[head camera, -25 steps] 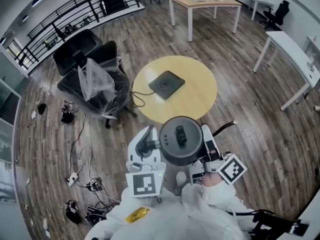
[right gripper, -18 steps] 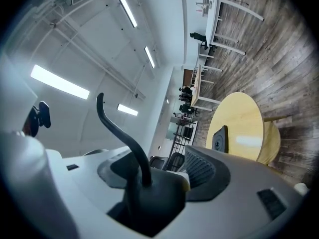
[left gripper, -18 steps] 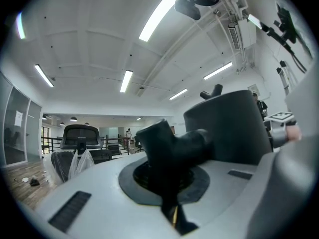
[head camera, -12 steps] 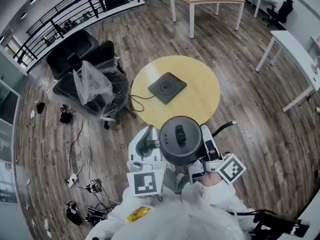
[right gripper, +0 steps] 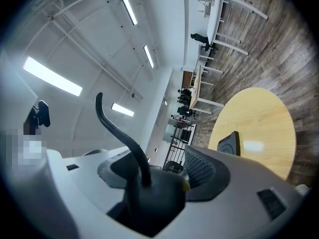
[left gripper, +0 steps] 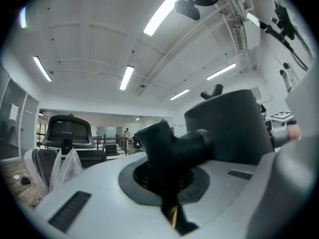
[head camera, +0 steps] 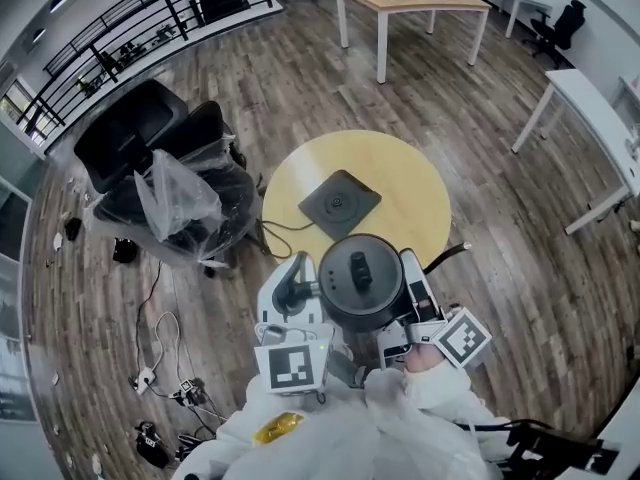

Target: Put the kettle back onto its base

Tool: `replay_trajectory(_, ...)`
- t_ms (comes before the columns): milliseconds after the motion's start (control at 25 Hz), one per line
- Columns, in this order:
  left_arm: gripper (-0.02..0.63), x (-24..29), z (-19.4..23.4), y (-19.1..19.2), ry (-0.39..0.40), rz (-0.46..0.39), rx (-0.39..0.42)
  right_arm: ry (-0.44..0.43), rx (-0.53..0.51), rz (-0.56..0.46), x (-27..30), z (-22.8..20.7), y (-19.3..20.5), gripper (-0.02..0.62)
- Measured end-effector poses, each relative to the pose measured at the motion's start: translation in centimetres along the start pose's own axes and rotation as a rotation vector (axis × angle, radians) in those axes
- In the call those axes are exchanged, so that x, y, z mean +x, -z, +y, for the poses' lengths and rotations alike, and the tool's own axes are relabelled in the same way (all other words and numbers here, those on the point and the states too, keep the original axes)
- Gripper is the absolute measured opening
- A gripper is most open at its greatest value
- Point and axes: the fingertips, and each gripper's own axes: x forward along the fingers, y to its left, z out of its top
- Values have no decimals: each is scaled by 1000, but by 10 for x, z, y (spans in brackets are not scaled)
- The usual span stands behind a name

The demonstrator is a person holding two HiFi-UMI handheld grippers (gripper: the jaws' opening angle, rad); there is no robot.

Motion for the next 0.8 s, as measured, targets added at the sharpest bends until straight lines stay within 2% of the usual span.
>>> replay_trajectory(360,3,92,73,6,20,-20,-7,-7,-11,-17,114,-16,9,279)
replay_trajectory(560,3,131,92,15,45,-15,-13,1,-24,-22,151,-31,7,279)
replay_trajectory(640,3,143,93,19,53,-10,7,11,-77,-2,160,-37,3,278)
replay_trajectory(800,6,170,88,31,66,-8,115,23,-223,57,180,-47,-11,276)
